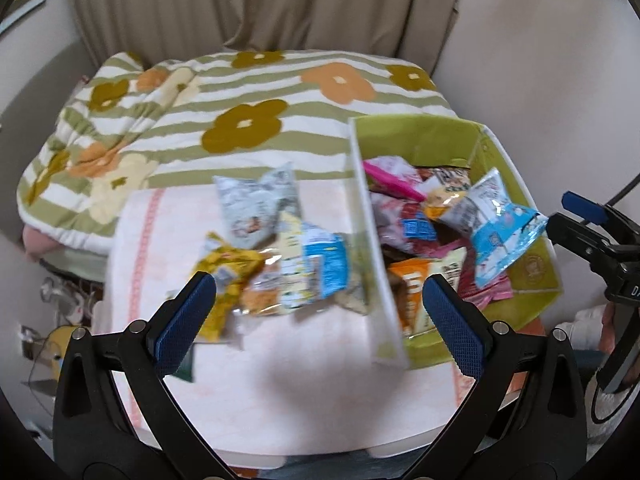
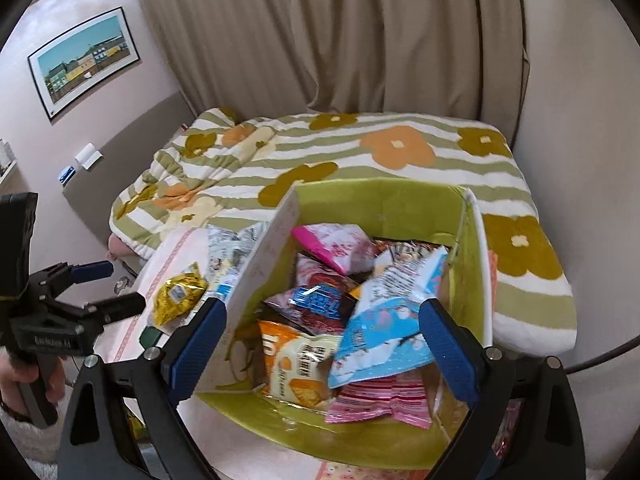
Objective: Organize snacks
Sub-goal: 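Withdraw both tools from the box toward the remaining snacks, then grasp the yellow chip bag with the left gripper while the right grasps the blue corn bag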
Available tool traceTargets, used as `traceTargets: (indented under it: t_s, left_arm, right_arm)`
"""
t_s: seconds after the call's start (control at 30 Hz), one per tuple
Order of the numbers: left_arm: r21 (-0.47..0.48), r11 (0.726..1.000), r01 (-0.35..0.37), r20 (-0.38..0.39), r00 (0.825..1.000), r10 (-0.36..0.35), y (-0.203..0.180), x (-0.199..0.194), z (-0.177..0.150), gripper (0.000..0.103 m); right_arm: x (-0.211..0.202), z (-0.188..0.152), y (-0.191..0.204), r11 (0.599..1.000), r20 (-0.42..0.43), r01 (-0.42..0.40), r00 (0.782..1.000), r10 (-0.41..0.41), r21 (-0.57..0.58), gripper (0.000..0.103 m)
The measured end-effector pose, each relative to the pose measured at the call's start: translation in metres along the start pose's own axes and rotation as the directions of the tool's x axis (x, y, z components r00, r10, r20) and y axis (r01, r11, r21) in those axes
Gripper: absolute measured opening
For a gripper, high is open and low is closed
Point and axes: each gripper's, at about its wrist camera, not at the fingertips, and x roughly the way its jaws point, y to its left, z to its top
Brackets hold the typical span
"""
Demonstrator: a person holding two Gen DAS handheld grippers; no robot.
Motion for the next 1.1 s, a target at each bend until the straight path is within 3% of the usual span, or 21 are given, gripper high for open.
traceTargets:
  t_s: [0.3,0.6,0.87,1.1]
  left_arm:
    - [0.013,1.0,-0.026,-0.044,0.999,0.026,0.072,0.006,-0.012,0.102]
    - [0.075,0.993,0.093,-0.148,0.986,-0.081,0.136,0.048,-0.01,0.102]
    - [0.177,0.954,0.24,-0.25,0.949,-0.193,0.159,0.092,-0.007,0.102]
    - [0.236,0.911,0.339,-0.326,0.91,-0.255,0.165,0.131,-0.011,0.102]
  right_arm:
    - [0.008,0.001,0.057,0.999,0.037,0.041,0.999,-0.04,-0.018,0.096]
    - [0.055,0.004,0.122,0.988,-0.004,0.063,0.998,-0.063,0.138,0.096]
    - [0.098,0.002,0.173,0.942,-0.024,0.181,0.983,-0.182,0.281,0.096]
    - [0.126,-0.014,0.196,0.851,-0.032,0.292,0.95,-0.31,0.436,0.096]
